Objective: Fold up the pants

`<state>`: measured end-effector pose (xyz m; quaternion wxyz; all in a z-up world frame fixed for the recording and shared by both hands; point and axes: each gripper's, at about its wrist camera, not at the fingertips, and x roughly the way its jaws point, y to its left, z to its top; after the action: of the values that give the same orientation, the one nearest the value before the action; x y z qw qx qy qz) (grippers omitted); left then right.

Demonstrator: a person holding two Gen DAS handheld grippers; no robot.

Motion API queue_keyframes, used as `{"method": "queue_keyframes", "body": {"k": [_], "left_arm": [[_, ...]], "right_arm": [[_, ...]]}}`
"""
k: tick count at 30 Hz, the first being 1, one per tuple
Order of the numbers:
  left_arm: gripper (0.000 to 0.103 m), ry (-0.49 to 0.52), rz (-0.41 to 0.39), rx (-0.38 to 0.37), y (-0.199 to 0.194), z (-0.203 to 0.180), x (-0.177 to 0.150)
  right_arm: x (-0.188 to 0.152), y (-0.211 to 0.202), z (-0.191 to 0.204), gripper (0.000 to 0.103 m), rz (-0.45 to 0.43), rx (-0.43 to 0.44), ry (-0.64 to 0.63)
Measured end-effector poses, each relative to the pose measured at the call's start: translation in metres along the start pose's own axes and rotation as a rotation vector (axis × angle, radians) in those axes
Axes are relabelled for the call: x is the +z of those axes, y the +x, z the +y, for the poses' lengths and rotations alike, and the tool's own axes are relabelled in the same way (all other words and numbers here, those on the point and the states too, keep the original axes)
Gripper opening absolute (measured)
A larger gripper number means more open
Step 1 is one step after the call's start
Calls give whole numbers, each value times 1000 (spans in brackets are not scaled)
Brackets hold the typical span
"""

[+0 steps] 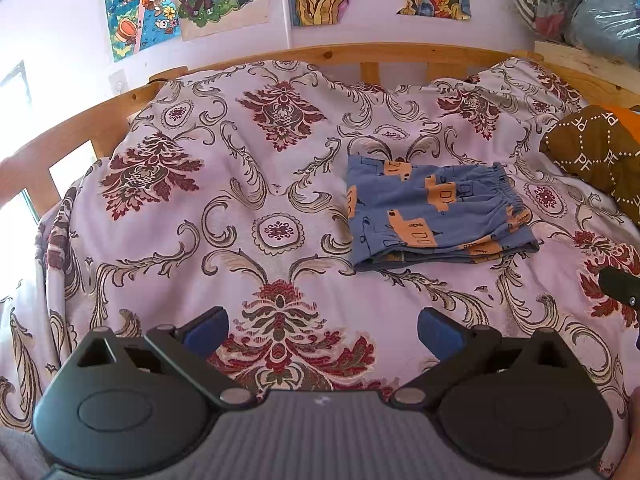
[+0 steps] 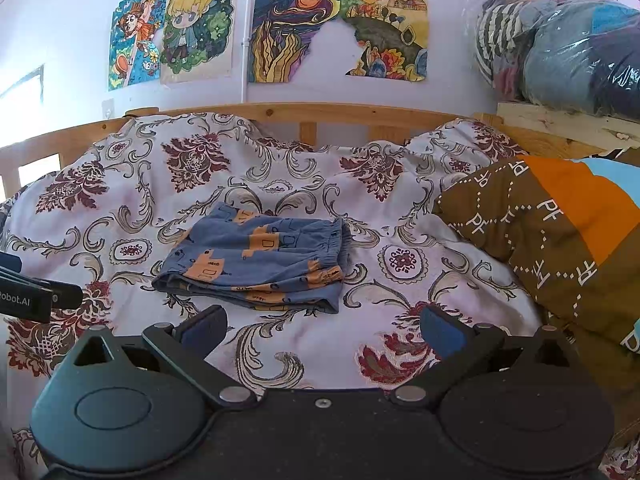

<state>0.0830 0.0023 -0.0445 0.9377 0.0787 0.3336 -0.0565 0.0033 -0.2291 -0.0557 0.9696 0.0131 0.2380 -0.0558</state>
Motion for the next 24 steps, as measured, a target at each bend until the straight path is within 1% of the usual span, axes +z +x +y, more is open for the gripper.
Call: {"method": "queue_keyframes", "body": {"k": [13,17,24], "left_arm": [[103,-2,2,3,-1,-1,0],[103,-8,2,-9,-2,2,0],[103,20,-9,-11,-5,-3,0]], "right_arm": [[0,0,0,102,1,0,0],[0,0,0,102,1,0,0],[0,0,0,102,1,0,0]]}}
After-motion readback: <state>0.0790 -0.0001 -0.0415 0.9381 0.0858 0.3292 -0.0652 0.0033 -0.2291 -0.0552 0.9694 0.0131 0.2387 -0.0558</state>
